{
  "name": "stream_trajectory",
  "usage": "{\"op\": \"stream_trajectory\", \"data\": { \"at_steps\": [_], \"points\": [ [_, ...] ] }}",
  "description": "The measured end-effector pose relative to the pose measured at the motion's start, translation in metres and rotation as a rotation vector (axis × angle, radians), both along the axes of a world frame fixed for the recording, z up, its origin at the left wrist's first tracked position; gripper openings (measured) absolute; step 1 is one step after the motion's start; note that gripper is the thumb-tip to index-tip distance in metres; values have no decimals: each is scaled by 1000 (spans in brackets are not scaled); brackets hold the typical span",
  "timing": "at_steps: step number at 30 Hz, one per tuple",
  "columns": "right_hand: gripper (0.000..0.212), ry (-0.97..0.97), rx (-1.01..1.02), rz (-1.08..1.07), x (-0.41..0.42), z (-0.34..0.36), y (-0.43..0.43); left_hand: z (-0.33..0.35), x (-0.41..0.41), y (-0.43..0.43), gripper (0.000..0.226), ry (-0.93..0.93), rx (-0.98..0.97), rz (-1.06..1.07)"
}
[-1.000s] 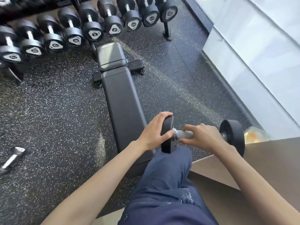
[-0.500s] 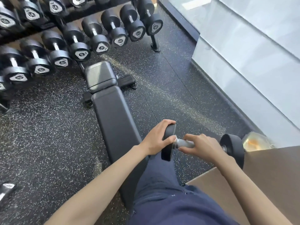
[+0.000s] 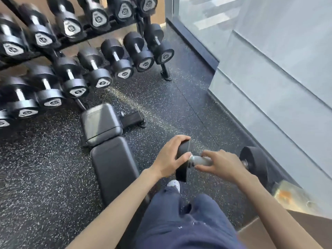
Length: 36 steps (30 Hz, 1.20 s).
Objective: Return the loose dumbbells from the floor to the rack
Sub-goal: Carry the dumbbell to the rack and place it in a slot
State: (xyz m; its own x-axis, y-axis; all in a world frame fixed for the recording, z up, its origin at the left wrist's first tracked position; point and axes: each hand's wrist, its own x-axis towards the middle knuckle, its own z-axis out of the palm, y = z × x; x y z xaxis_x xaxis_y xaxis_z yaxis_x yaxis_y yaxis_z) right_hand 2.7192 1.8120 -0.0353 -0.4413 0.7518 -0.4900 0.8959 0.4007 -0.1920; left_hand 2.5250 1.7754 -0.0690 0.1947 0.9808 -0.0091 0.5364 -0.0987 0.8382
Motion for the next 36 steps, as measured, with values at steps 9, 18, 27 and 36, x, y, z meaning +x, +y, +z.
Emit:
{"op": "stream_trajectory", "data": {
  "at_steps": [9,18,27,36],
  "points": [
    [48,36,-95,57,-19,-14,136,-11,-21,115,60,87,-31,37],
    [54,3,-125,181,-24,-12,311,-3,-10,264,63,105,-99,164],
    [53,-22,-129,249,-35,-9,441,-3,-11,387,57,6,-134,272],
    [47,12,-160,279,-92,-17,573,-10,-69,518,55,6,-121,267]
  ]
}}
